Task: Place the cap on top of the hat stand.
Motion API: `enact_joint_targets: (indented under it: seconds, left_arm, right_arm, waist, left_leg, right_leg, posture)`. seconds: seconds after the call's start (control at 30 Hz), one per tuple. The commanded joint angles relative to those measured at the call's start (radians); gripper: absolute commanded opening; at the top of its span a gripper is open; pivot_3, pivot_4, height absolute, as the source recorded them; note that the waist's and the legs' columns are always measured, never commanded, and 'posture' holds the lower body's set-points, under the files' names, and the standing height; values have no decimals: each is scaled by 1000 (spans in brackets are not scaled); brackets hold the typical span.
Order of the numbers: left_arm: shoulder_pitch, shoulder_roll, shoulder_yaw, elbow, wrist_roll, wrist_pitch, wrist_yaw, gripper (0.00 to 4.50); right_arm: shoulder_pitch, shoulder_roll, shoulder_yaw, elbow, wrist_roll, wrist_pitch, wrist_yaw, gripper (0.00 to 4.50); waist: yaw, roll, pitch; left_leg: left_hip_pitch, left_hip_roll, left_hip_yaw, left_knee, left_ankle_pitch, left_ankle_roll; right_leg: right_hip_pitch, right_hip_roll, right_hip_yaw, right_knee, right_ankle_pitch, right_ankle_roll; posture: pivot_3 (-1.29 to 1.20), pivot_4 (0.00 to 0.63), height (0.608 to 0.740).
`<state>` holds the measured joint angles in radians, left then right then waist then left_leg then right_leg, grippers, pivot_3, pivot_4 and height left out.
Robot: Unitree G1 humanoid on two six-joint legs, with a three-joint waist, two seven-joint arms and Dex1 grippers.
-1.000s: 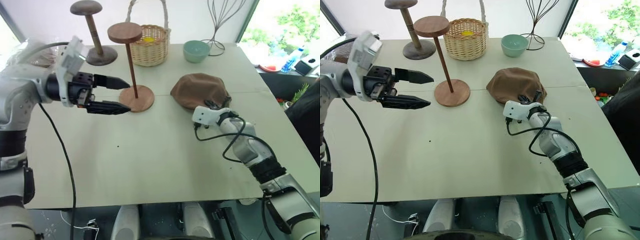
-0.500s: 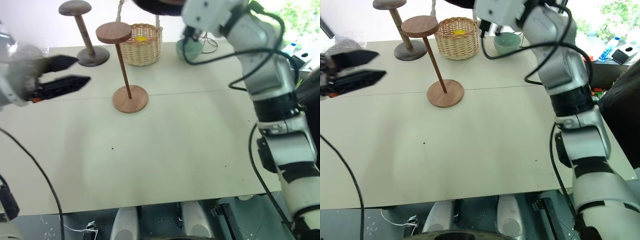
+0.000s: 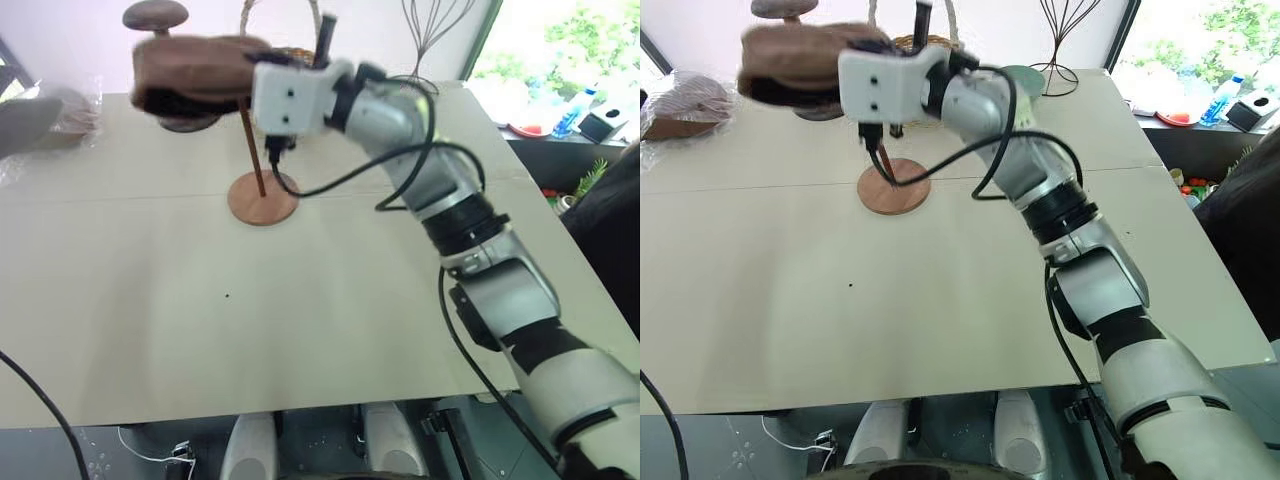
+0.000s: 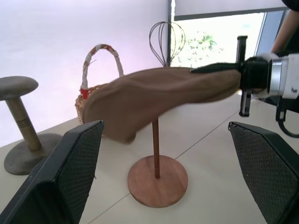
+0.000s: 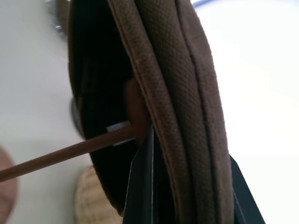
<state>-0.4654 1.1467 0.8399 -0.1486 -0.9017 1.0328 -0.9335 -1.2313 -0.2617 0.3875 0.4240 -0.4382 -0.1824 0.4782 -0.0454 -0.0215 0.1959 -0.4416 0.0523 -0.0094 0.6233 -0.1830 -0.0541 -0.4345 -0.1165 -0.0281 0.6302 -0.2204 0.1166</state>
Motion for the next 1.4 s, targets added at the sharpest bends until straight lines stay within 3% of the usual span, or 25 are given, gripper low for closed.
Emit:
enact_joint_targets:
  seconds: [0.03,0.27,0.37,0.5,0.83,1.03,1.13,1.27,1.4]
  left_arm:
    - [-13,26,15,-16,-30,-6,19,4500]
    - [-40,24,-58,5,-47,-30,28,4500]
    - [-43,25,-115,12,-31,-56,9,4500]
    - [-63,27,-192,18,-24,-90,-16,4500]
    - [-198,51,-441,40,44,-195,-149,4500]
    - [-318,35,-569,54,95,-245,-216,4500]
    - [-352,26,-640,34,157,-297,-238,4500]
    - [-344,24,-717,-10,272,-421,-264,4500]
    - [-325,-9,-775,-63,403,-557,-229,4500]
  right_arm:
    - [-17,8,-8,-4,-14,-14,-26,63]
    - [31,-4,-2,-13,-58,21,-45,63]
    - [80,3,-6,-97,-42,59,-16,1129]
    - [102,3,-4,-155,-52,79,-6,3133]
    - [215,-76,-82,-398,52,186,136,3133]
    - [324,-188,-183,-623,245,256,294,3133]
    - [362,-272,-293,-710,419,469,413,3133]
    - [355,-441,-440,-768,661,864,553,4371]
    - [281,-612,-538,-794,946,1298,664,4444]
  waist:
    - [0,0,0]
    - [1,0,0]
    - [1,0,0]
    - [1,0,0]
    - [8,0,0]
    - [9,0,0]
    - [9,0,0]
    - [21,1,1]
    - [32,2,2]
  left_leg:
    - [0,0,0,0,0,0]
    - [0,0,0,0,0,0]
    - [0,0,0,0,0,0]
    - [0,0,0,0,0,0]
    - [0,0,0,0,0,0]
    - [0,0,0,0,0,0]
    - [0,0,0,1,0,0]
    - [0,0,0,1,0,0]
    - [0,0,0,1,0,0]
  right_leg:
    - [0,0,0,0,0,0]
    - [0,0,0,0,0,0]
    - [0,0,0,0,0,0]
    - [0,0,0,0,0,0]
    - [0,0,0,0,0,0]
    - [0,0,0,0,0,0]
    - [0,0,0,0,0,0]
    - [1,0,0,0,-1,-2]
    - [0,0,0,-1,-2,-4]
  posture:
    - [0,150,728]
    - [0,150,728]
    - [0,150,728]
    - [0,150,728]
    - [0,150,728]
    - [0,150,728]
    - [0,150,728]
    - [0,150,728]
    - [0,150,728]
